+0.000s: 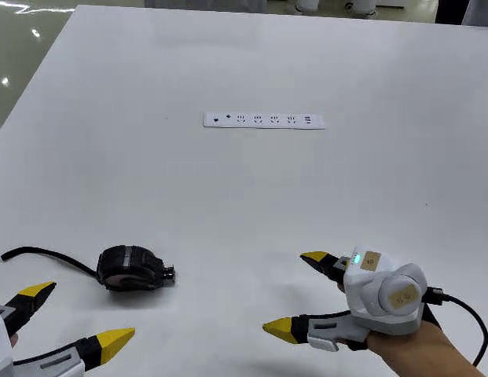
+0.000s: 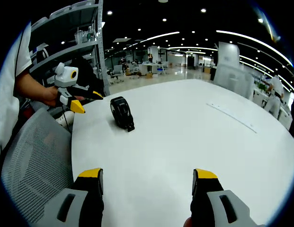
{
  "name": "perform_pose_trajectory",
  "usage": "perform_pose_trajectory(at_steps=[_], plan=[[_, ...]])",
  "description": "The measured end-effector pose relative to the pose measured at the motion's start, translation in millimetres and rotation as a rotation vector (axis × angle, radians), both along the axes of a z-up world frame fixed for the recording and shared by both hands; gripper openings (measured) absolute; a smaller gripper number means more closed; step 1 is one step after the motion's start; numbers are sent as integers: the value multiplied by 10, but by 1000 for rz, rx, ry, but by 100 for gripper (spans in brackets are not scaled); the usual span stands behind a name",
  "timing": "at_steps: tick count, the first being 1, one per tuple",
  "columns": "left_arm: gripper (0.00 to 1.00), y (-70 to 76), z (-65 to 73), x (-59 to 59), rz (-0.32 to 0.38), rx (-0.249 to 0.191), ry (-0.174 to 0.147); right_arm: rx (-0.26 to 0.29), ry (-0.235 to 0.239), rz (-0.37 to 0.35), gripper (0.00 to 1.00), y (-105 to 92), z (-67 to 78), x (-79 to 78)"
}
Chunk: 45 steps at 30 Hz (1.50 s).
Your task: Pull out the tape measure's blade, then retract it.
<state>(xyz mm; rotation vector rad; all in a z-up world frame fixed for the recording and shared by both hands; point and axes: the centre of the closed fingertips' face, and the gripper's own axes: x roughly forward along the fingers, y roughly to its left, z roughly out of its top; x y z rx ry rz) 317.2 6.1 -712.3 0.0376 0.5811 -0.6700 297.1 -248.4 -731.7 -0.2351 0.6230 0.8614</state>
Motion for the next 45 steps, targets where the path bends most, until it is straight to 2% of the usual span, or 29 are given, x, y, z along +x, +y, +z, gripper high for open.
perform_pose_trajectory(at_steps=[10, 12, 16, 21, 23, 30, 31, 32, 35, 45], plan=[[89, 61, -30, -74, -18, 10, 17, -12, 14, -39, 80, -263, -3, -171], [90, 62, -17, -87, -25, 16, 8, -23, 13, -42, 80, -305, 1, -201], [91, 69, -15, -132, -32, 7, 12, -29, 22, -51, 82, -388, -16, -274], [93, 107, -22, -197, -49, 19, 17, -32, 40, -63, 84, -474, -45, -367], [93, 136, -26, -209, -52, 31, 14, -36, 44, -63, 85, -495, -54, -395], [95, 229, -12, -238, -48, 23, 21, -44, 53, -68, 88, -572, -39, -482], [95, 246, -24, -239, -41, 21, 29, -33, 56, -75, 89, -572, -29, -495], [96, 247, -26, -245, -42, 22, 30, -25, 56, -79, 91, -570, -23, -500], [96, 246, -23, -267, -48, 27, 27, -48, 56, -71, 91, -584, -40, -543], [97, 190, -27, -328, -66, 17, 34, -41, 60, -77, 93, -564, -43, -575]])
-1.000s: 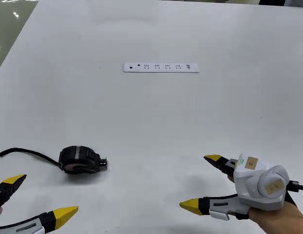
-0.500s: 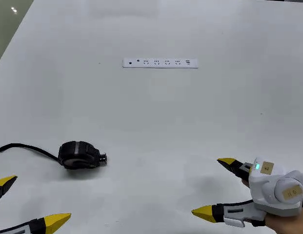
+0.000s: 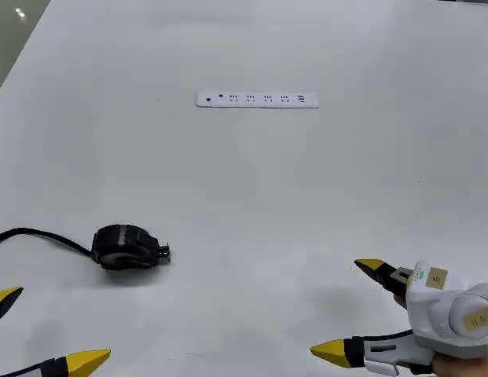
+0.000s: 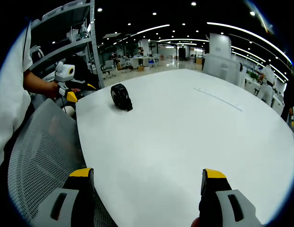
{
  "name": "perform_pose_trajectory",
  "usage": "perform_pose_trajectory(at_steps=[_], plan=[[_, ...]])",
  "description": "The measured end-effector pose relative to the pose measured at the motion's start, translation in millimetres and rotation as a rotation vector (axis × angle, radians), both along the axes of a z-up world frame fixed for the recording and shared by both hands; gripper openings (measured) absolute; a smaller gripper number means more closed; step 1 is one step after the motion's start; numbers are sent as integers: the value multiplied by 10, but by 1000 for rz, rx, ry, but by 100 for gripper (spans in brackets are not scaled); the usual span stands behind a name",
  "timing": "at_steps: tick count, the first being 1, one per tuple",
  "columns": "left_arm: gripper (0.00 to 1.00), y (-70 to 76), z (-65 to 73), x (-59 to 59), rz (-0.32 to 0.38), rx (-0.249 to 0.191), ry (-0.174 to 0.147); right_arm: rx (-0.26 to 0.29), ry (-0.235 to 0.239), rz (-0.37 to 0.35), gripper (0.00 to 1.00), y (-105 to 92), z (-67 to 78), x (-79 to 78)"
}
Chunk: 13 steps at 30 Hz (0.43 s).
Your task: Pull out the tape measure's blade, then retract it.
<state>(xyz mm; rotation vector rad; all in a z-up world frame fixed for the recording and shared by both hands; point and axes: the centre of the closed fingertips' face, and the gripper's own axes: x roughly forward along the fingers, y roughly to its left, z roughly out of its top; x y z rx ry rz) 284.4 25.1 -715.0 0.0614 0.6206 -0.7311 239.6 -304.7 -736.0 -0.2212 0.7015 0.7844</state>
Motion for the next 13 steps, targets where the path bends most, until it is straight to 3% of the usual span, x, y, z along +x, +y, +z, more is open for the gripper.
perform_pose_trajectory(at_steps=[13], plan=[[96, -23, 1, -1, -12, -3, 4, 7, -6, 0, 93, 31, 11, 32]])
